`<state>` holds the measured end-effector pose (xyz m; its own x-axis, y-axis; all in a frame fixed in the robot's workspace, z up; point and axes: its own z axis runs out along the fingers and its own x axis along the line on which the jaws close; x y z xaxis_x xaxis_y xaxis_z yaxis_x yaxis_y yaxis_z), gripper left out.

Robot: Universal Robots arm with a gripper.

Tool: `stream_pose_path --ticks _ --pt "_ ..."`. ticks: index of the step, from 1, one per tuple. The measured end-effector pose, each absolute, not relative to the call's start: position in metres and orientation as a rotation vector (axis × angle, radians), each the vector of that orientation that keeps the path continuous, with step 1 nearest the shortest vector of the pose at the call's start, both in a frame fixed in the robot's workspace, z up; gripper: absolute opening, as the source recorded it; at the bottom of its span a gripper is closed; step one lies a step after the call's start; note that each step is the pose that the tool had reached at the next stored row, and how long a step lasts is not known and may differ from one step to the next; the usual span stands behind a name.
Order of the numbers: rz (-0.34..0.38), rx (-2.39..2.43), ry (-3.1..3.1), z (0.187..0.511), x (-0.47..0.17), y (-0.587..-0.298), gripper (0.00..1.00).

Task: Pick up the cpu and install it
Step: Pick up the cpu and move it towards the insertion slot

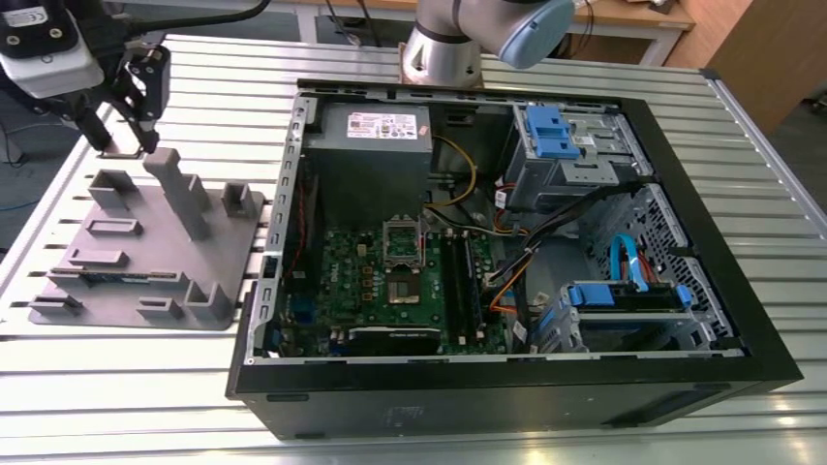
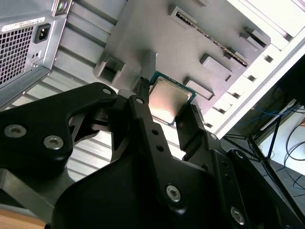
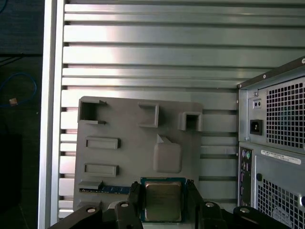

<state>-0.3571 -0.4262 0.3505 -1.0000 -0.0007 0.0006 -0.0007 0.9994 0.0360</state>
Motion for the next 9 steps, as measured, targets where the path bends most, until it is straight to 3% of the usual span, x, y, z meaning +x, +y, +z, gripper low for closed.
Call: stream_pose_path --ticks 9 --pt "-0.057 0.001 -3.141 0.3601 -0.3571 -0.4262 0.47"
